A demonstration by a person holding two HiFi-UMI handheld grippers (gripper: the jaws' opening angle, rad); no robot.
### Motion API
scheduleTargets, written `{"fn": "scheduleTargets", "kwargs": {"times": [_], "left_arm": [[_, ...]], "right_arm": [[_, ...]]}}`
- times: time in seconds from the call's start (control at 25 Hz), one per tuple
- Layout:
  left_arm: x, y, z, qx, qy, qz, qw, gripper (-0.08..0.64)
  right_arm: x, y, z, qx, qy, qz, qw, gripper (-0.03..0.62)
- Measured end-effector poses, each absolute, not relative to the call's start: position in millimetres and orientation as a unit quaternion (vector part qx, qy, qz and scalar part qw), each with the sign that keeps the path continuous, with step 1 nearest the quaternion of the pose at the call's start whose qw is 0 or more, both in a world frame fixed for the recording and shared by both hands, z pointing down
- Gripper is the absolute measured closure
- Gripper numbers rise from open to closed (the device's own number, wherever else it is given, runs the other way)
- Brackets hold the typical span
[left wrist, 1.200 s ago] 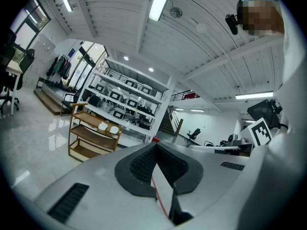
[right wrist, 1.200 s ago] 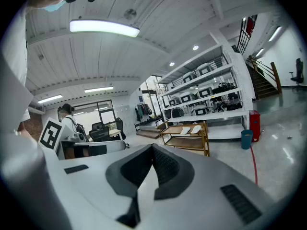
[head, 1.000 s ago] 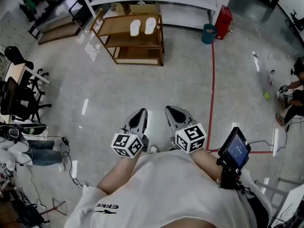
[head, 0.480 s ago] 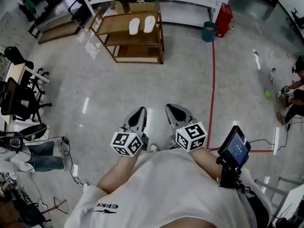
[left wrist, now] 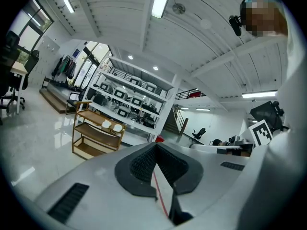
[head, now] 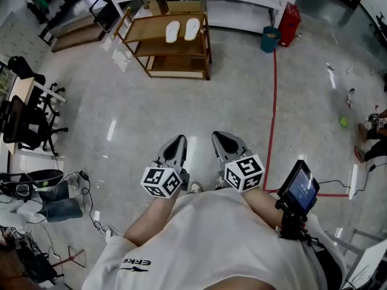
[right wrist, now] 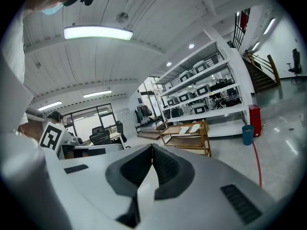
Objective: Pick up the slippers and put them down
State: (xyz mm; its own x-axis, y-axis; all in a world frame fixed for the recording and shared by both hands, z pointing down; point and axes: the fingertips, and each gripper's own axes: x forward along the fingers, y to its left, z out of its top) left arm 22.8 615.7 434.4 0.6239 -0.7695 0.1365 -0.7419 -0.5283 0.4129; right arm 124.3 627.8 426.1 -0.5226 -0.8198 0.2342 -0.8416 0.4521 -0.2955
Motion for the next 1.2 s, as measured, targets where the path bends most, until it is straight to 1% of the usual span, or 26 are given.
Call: {"fn": "scheduleTargets", "kwargs": {"times": [0.36,0.6,0.96,1.2], "left_arm": [[38,604,435,0.86,-0.459,-0.033,0.22,0.557],[36,581,436,0.856,-0.465,-0.03,0.224,0.557],[17,483,442,0.864,-0.449,-0.043,0.223,0.557],[-10,411,434,0.872,-0.434,-0.051,0.221,0.557]], "right_arm": [[144,612,431,0.467,-0.861,0.197,0.031,0.586],[147,586,431,0.466,-0.861,0.201,0.033,0.586],[131,500,437,0.489,-0.85,0.193,0.041,0.586],[108,432,427,0.511,-0.839,0.18,0.044,0.586]]}}
